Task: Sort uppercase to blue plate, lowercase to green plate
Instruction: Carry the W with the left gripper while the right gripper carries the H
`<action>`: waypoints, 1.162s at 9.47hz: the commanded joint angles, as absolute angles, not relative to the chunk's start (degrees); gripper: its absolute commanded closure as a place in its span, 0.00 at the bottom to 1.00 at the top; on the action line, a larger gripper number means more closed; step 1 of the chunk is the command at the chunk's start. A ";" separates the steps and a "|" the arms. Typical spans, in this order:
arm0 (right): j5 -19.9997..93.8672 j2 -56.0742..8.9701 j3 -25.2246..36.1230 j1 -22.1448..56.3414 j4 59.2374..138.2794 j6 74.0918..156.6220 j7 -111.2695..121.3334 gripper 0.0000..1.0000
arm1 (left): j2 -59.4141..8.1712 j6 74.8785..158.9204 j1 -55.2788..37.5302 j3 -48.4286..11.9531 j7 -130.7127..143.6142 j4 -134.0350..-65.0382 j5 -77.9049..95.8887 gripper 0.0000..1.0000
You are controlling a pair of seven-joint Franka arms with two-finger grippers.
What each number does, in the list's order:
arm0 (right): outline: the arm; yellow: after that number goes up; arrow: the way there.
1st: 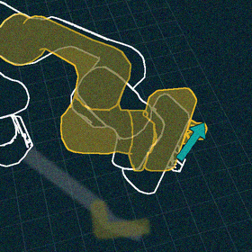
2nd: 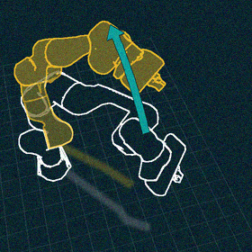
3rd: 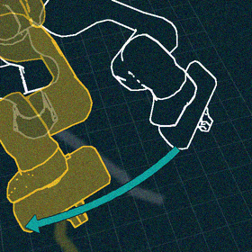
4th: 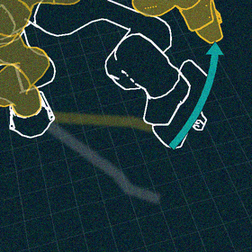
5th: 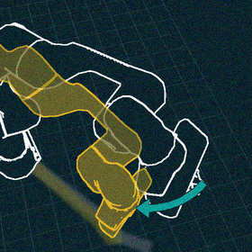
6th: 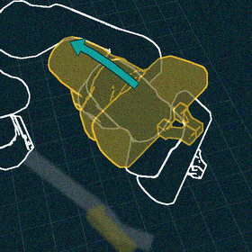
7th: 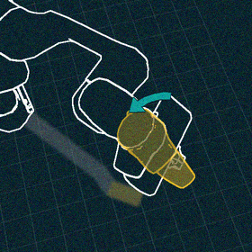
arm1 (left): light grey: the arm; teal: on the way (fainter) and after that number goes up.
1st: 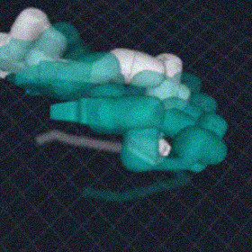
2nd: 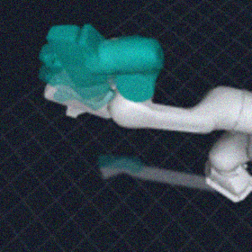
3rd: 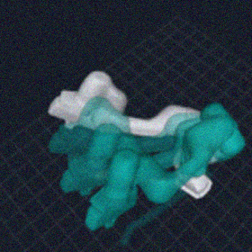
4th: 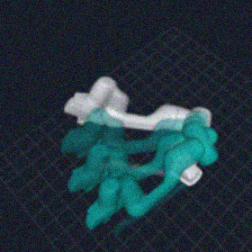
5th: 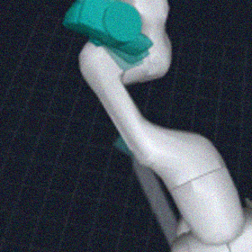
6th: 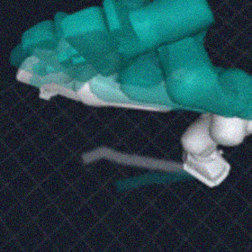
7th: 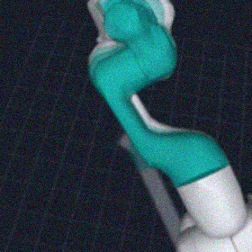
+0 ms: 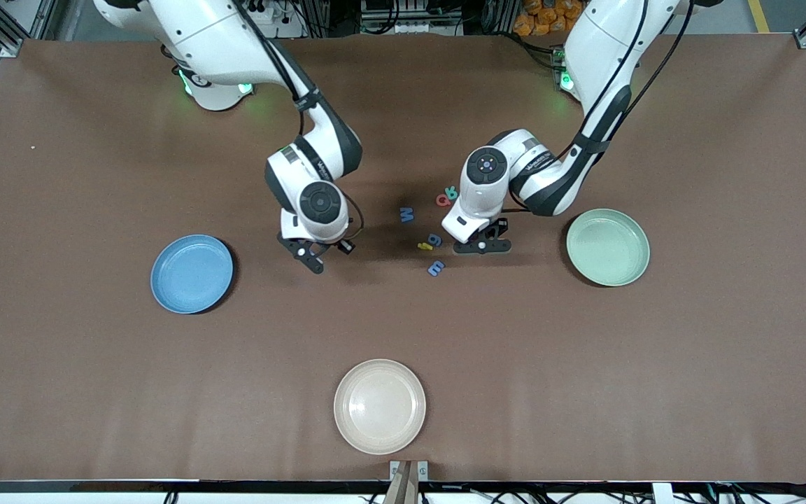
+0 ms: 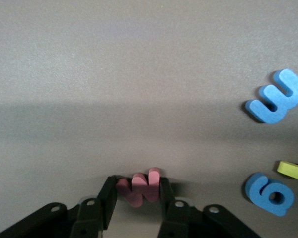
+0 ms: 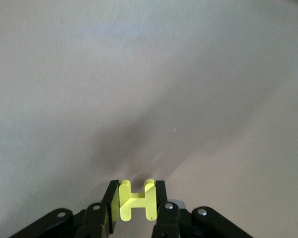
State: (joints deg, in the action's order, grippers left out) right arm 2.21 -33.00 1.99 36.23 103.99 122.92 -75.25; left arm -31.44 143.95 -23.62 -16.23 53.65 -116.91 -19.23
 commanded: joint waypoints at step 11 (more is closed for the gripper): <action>0.18 -30.14 1.58 10.66 99.23 107.49 -41.34 1.00 | -22.77 134.93 -17.93 -16.52 50.73 -116.81 -16.61 1.00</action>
